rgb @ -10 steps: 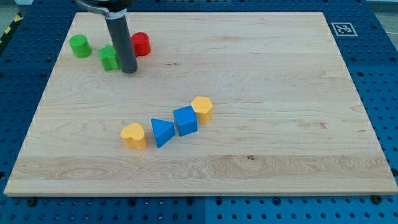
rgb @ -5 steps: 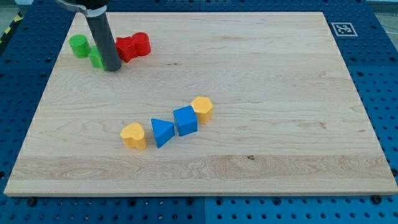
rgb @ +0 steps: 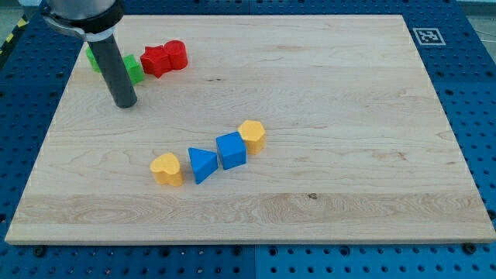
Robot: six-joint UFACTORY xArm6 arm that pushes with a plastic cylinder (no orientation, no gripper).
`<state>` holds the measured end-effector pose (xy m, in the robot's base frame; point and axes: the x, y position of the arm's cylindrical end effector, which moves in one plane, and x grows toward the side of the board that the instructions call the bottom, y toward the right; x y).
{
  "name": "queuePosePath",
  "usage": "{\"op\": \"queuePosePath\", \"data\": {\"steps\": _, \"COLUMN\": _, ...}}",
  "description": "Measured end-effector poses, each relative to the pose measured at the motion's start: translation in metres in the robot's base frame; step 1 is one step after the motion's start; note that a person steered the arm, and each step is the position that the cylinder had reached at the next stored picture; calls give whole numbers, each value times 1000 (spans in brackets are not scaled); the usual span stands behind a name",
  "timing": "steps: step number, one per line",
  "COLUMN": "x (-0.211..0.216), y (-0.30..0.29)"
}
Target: Push the green star to the right of the green circle
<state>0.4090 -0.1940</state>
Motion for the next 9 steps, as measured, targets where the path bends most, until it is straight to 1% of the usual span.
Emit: {"op": "queuePosePath", "data": {"steps": 9, "x": -61, "y": 0}}
